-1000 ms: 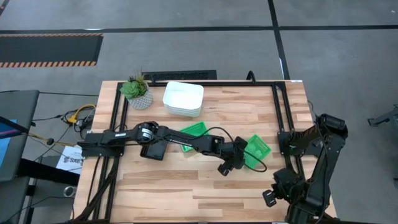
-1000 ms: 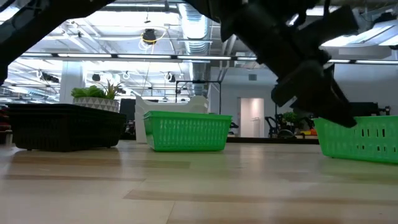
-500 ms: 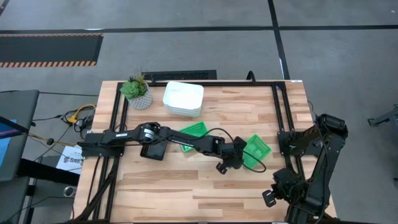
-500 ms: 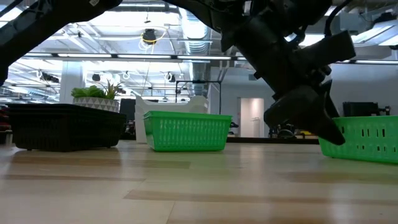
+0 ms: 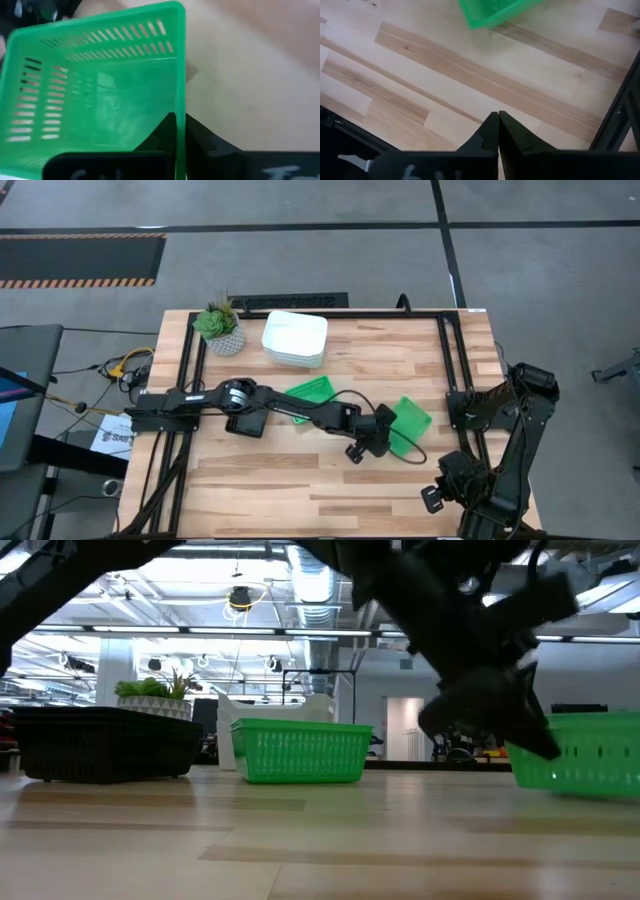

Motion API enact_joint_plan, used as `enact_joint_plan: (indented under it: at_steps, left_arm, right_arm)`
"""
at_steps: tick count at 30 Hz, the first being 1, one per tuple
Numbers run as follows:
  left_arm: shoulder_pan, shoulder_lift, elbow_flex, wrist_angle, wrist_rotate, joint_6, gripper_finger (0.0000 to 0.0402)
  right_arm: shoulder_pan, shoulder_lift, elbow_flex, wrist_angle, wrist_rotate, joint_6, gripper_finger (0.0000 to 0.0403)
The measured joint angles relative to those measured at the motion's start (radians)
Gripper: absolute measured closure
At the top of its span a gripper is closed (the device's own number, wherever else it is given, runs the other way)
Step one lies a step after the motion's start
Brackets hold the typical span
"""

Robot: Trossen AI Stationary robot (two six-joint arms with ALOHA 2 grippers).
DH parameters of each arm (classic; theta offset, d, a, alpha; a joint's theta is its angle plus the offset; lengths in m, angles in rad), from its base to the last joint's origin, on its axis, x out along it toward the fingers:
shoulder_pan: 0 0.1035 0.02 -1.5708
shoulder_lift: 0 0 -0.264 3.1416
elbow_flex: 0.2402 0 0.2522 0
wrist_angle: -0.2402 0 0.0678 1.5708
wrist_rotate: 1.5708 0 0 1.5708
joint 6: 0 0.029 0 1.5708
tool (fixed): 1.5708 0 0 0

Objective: Stack baskets by color
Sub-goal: Stack the right green bin on top of the green bins

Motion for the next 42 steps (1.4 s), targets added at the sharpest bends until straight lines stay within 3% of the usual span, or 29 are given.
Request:
enact_joint_plan:
  at_steps: [6,13,17,22,25,30,36,42]
  left_arm:
    - [-0.056,-0.134,0.000,-0.154,-0.008,0.039,0.0401]
    - [-0.063,-0.375,0.001,-0.554,-0.016,0.009,0.0401]
    - [-0.052,-0.492,-0.032,-0.785,-0.105,0.010,0.0401]
    - [-0.034,-0.602,-0.163,-0.981,-0.191,-0.031,0.0401]
    - [-0.035,-0.682,-0.298,-0.965,-0.237,-0.047,0.0401]
    - [-0.053,-0.810,-0.517,-0.865,-0.329,0.068,0.0401]
    - [-0.047,-0.929,-0.720,-0.677,-0.268,0.163,0.0401]
    - [-0.002,-1.004,-0.802,-0.541,-0.165,0.249,0.0401]
  right_arm:
    - [0.000,0.000,0.000,-0.016,0.000,-0.001,0.0380]
    - [0.000,0.000,0.000,-0.033,0.001,-0.003,0.0384]
    - [0.000,0.000,0.000,-0.034,0.003,-0.003,0.0380]
    - [0.000,0.000,0.000,-0.038,0.008,-0.003,0.0381]
    - [0.000,0.000,0.000,-0.043,0.008,-0.003,0.0383]
    - [-0.007,0.000,0.000,-0.053,0.008,-0.002,0.0381]
    - [-0.022,0.000,0.000,-0.053,0.008,0.000,0.0381]
    - [-0.047,0.000,0.000,-0.051,0.008,0.000,0.0381]
